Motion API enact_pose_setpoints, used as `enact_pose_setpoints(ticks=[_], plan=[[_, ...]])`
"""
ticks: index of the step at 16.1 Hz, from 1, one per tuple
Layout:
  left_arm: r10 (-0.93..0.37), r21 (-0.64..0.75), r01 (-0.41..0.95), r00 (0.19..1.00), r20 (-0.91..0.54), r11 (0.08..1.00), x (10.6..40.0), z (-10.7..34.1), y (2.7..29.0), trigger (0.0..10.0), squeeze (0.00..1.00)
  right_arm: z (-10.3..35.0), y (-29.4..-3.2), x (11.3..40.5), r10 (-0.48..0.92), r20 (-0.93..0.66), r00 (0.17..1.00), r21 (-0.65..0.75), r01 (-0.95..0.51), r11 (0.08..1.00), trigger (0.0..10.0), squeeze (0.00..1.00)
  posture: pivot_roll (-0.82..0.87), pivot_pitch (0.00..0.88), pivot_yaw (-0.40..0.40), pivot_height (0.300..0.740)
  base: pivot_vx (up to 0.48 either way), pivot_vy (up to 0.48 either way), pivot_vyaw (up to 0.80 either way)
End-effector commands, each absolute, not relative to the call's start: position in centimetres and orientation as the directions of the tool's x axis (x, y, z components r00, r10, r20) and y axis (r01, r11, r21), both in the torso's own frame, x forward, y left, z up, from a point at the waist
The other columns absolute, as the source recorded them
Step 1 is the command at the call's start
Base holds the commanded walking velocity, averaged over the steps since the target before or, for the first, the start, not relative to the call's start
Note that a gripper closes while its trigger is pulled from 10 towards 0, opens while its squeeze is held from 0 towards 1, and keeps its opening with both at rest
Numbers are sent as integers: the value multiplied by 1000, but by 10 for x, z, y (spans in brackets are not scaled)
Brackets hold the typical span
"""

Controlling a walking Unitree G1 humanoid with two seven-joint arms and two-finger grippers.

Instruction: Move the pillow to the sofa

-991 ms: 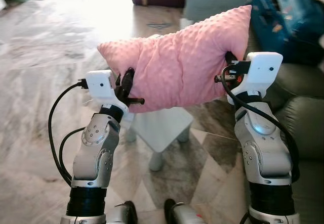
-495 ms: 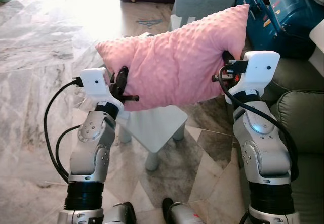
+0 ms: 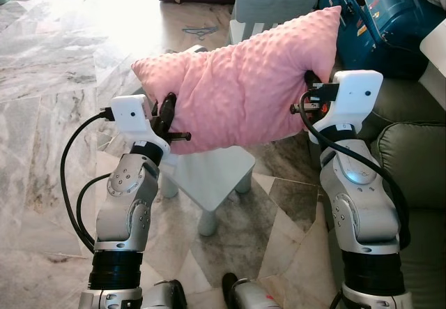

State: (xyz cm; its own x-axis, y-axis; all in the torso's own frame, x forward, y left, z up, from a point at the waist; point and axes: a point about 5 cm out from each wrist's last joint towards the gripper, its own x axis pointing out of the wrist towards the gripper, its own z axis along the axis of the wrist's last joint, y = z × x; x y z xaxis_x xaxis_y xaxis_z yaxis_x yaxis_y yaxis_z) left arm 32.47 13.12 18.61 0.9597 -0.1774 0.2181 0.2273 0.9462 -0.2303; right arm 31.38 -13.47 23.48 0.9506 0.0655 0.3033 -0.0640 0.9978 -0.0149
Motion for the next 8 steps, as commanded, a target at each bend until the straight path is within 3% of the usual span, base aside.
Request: enact_pose_setpoints(ticks=[1,2,5,8], plan=[[-192,-230,244,955,225,942,325,187,128,10000,0,241,-134,312,71,328,942,-18,-69,997,10000,0,-116,180,-67,740,0,0,-800],[-203,-216,253,952,227,943,324,187,127,10000,0,241,-134,312,71,327,942,-18,-69,997,10000,0,-116,181,-66,740,0,0,-800],[-208,-218,258,951,228,941,324,186,127,10000,0,241,-134,311,70,325,943,-18,-67,998,10000,0,-117,183,-65,740,324,0,-800],[-211,-229,262,951,226,937,324,186,126,10000,0,240,-134,311,70,322,944,-19,-68,998,10000,0,-115,184,-64,740,0,0,-800]])
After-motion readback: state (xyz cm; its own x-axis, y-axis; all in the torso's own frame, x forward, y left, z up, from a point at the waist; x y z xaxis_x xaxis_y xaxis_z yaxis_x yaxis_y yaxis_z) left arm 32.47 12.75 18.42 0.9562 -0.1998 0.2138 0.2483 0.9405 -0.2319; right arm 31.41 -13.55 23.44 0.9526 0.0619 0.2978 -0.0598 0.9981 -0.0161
